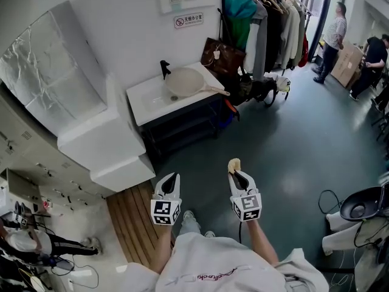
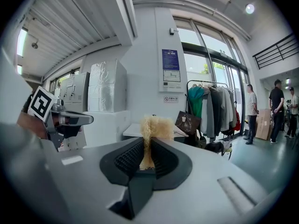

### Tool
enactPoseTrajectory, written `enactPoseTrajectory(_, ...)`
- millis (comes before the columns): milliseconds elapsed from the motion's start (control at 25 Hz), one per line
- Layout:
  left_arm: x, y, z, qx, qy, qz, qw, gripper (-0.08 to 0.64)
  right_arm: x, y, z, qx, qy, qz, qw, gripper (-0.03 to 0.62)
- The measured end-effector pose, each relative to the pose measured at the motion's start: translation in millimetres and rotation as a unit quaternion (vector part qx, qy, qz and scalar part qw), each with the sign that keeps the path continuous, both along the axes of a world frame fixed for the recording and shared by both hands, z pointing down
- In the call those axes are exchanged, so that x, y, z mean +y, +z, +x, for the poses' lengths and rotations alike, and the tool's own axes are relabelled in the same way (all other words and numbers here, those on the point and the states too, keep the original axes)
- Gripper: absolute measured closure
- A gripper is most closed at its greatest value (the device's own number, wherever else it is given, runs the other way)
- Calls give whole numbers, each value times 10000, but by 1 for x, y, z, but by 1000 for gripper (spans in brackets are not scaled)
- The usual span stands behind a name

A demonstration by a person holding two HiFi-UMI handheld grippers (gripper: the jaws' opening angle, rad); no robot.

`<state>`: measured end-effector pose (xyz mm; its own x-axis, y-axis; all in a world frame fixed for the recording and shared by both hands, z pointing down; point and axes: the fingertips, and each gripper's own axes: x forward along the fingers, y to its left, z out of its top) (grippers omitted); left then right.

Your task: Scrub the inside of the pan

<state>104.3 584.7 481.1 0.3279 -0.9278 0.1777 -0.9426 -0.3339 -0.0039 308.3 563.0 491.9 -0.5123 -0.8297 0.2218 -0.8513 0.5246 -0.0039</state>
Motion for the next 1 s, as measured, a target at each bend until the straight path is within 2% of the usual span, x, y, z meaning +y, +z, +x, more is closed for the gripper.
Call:
enactPoseTrajectory(320, -34, 6, -18, 3, 33, 24, 10000, 560, -32, 5, -21, 61, 5, -4, 10000, 537)
enactPoseTrajectory(720, -122, 13, -44, 139, 174, 0, 9998, 560, -111, 5, -50, 208, 105, -34, 9997, 537)
enactPoseTrajectory(1000, -188, 1, -72, 65, 279, 49, 9996, 560, -174, -8, -80, 228, 211, 20, 9995, 537)
